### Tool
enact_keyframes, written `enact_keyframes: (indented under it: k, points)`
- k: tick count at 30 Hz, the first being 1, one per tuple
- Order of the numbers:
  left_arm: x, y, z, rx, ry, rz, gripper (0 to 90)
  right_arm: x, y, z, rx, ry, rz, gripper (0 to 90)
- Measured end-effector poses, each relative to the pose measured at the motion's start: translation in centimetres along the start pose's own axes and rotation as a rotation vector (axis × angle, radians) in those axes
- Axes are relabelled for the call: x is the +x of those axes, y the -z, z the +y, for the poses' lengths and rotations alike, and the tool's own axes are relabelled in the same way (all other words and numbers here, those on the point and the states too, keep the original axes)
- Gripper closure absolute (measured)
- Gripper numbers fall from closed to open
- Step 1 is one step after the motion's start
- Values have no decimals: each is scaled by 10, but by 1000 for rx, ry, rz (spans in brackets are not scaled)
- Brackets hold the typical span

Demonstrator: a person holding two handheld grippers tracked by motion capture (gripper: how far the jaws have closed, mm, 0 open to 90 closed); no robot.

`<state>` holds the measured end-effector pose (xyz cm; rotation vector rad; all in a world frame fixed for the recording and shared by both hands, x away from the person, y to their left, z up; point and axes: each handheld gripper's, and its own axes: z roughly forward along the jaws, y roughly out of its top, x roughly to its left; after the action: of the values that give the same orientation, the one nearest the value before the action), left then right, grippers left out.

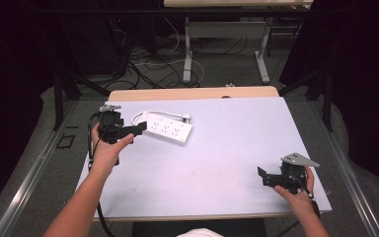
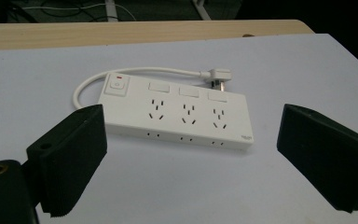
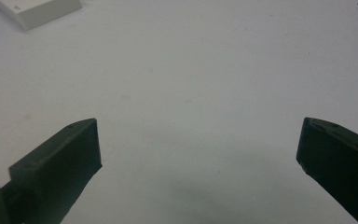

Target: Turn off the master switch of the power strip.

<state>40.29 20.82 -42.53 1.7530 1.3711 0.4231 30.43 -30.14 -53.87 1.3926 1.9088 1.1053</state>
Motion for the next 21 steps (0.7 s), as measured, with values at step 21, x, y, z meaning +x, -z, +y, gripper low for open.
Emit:
enact_keyframes:
  k: [21]
  points:
    - [4, -25, 26, 30, -29, 36, 191, -1, -3, -1, 9, 5, -2, 0]
